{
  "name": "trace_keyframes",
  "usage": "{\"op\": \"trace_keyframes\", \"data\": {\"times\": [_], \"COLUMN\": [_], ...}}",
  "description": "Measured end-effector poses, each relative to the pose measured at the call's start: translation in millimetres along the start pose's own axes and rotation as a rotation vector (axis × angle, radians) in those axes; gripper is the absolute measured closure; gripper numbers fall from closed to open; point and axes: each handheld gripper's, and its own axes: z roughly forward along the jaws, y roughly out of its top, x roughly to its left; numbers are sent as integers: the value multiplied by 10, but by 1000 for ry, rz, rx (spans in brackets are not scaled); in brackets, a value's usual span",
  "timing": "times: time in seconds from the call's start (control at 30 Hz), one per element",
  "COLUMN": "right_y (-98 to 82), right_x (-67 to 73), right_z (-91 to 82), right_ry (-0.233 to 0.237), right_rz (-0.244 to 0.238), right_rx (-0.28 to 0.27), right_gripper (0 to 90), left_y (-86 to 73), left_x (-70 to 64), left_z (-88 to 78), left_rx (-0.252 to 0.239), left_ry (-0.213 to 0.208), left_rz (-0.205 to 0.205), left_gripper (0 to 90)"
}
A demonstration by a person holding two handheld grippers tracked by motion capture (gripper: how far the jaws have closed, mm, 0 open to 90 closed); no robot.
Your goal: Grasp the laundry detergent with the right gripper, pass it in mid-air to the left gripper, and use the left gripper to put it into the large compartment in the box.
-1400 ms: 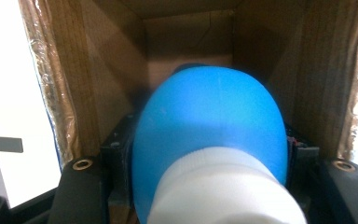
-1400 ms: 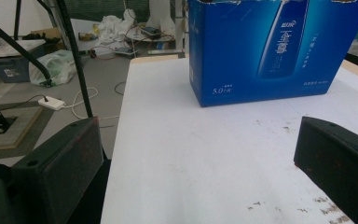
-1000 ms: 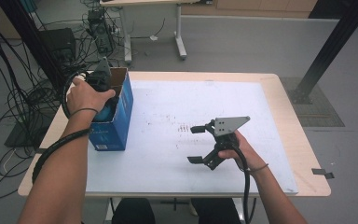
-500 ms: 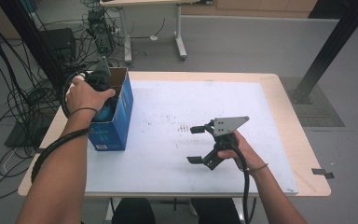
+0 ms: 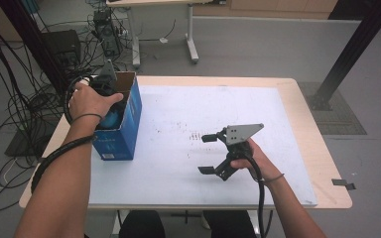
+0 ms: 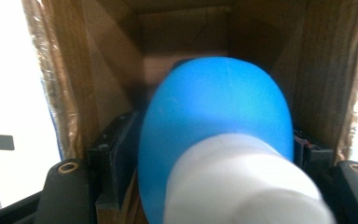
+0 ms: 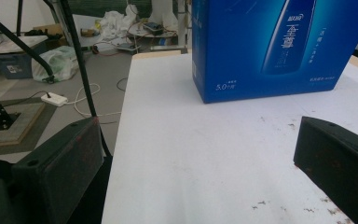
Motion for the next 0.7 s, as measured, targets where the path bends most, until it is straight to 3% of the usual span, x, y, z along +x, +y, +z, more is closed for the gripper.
{"op": "trace_keyframes", "data": {"times": [0.5,0.7], "right_y": [41,34], "right_x": [21,25], "right_z": [11,0], "right_ry": [2,2], "right_rz": [-13,-9], "right_rx": [5,7], "right_gripper": [14,14], "left_y": [-25,-40], "left_x": [59,-5], "left_z": [-246,-420], "left_rx": [13,-3], "left_ry": [-39,-15], "left_rz": [-17,-8], "left_gripper": [291,274]}}
